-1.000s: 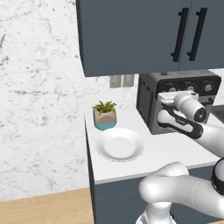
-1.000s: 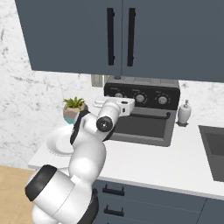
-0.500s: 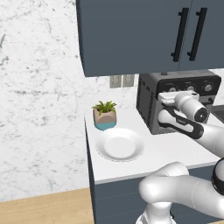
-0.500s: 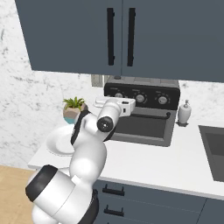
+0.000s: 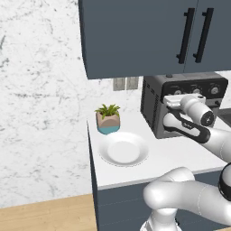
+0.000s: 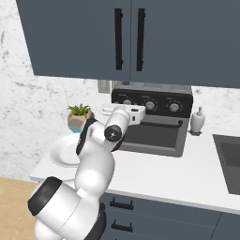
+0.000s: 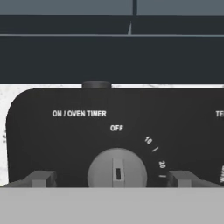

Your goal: Pick up the kebab skewer and baguette bread, and place them inside the toaster oven. Close the toaster oven door and start by setting the timer.

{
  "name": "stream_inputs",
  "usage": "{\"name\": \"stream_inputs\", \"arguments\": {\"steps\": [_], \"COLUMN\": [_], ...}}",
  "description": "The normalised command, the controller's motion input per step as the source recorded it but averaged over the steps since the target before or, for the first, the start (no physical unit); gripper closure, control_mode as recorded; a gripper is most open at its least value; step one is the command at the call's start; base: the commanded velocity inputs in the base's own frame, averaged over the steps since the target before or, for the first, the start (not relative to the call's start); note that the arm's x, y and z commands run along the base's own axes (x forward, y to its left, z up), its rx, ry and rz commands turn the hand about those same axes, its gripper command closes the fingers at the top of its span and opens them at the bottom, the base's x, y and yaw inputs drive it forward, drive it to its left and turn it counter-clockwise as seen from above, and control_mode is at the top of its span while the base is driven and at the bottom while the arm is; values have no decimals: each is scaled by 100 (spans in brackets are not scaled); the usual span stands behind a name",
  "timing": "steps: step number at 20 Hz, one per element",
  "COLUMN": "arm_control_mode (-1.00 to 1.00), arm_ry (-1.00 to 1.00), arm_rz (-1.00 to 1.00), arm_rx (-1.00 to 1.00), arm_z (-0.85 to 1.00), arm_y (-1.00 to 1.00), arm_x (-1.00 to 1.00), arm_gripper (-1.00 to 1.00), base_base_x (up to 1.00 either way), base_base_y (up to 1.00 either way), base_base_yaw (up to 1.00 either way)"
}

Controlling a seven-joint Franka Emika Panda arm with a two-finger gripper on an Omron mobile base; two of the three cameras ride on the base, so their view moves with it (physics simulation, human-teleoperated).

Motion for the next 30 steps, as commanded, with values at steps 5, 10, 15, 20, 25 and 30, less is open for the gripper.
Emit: {"name": "stream_inputs", "arguments": {"steps": [5,10,15,20,25,30], "arm_control_mode": [-100,-100,-100,-100,-100,-100], "arm_ry": [0,0,0,0,0,0], "arm_rz": [0,0,0,0,0,0], "arm_rx": [0,0,0,0,0,0], "arm_z": [0,0,0,0,0,0], "arm_y": [-4,-4,-1,0,0,0], "arm_x": [0,0,0,0,0,0], "arm_gripper": [-100,-100,100,100,100,100], "base_base_x": [0,0,0,0,0,0], "base_base_y": [0,0,0,0,0,0], "base_base_yaw": [0,0,0,0,0,0]}}
